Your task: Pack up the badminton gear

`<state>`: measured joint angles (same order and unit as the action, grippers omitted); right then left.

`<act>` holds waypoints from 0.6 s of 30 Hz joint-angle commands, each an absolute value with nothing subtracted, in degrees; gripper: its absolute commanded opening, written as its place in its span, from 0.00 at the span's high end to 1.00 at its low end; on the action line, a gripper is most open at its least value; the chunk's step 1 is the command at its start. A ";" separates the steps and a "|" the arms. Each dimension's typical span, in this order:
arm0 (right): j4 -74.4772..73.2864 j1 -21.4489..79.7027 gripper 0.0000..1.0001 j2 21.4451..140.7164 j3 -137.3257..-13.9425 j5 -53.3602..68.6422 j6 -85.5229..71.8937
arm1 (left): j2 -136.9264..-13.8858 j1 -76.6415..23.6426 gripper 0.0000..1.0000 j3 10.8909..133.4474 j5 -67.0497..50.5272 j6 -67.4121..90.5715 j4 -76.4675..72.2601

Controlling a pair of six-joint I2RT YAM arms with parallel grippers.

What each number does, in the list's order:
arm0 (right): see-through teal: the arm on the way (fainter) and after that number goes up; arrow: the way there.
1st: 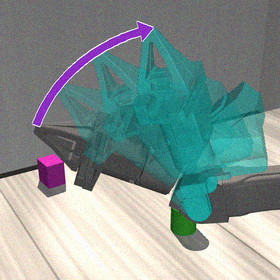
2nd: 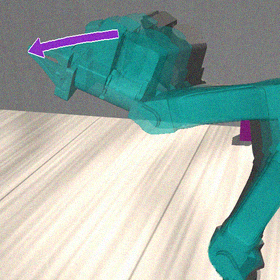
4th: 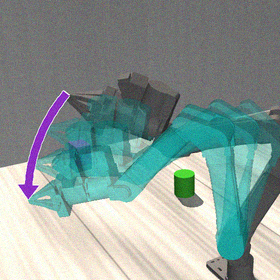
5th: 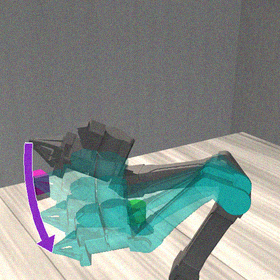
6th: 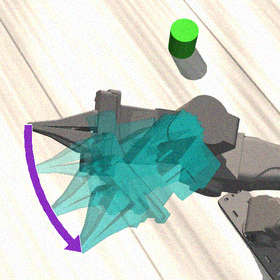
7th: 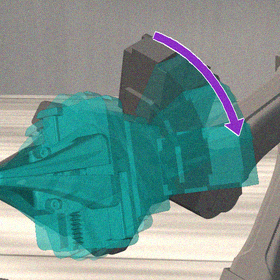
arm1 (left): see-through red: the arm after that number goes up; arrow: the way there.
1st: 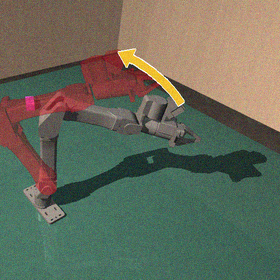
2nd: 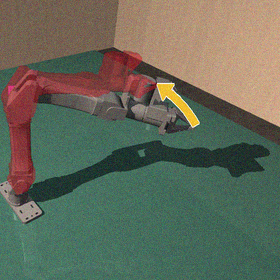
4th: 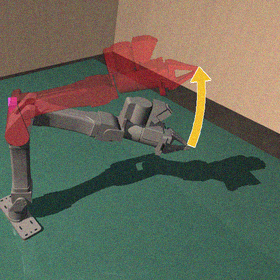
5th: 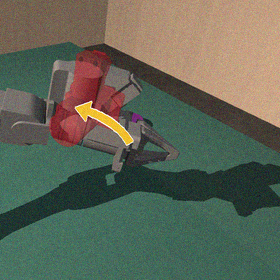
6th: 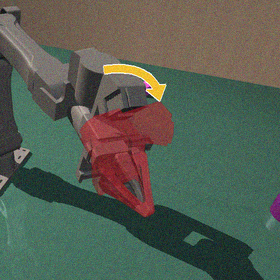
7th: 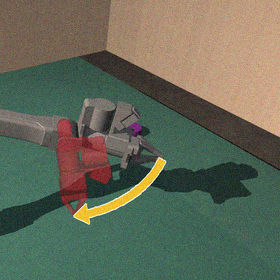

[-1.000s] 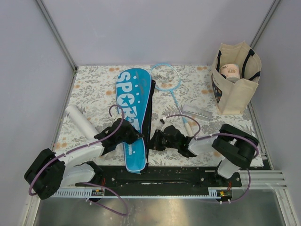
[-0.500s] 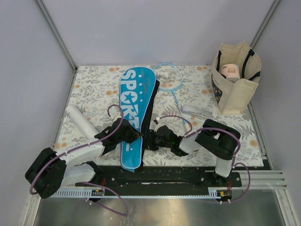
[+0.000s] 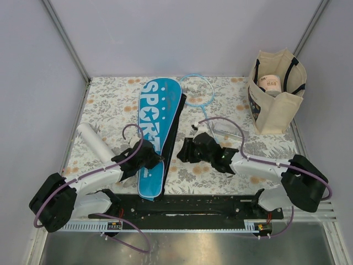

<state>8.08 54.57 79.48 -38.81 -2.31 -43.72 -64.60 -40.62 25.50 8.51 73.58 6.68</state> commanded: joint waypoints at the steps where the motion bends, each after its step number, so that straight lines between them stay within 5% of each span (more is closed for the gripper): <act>1: -10.27 47.48 0.48 78.83 -45.95 -10.98 -29.73 | -64.60 -40.52 1.00 27.25 13.45 76.46 7.91; 18: -21.62 31.47 0.45 96.50 -60.29 -13.89 -17.32 | -65.30 -38.85 1.00 28.83 9.85 73.65 7.12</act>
<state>-19.94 32.23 94.17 -56.36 -13.39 -20.51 -64.69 -39.46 26.24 9.54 74.81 8.14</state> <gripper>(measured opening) 0.546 0.027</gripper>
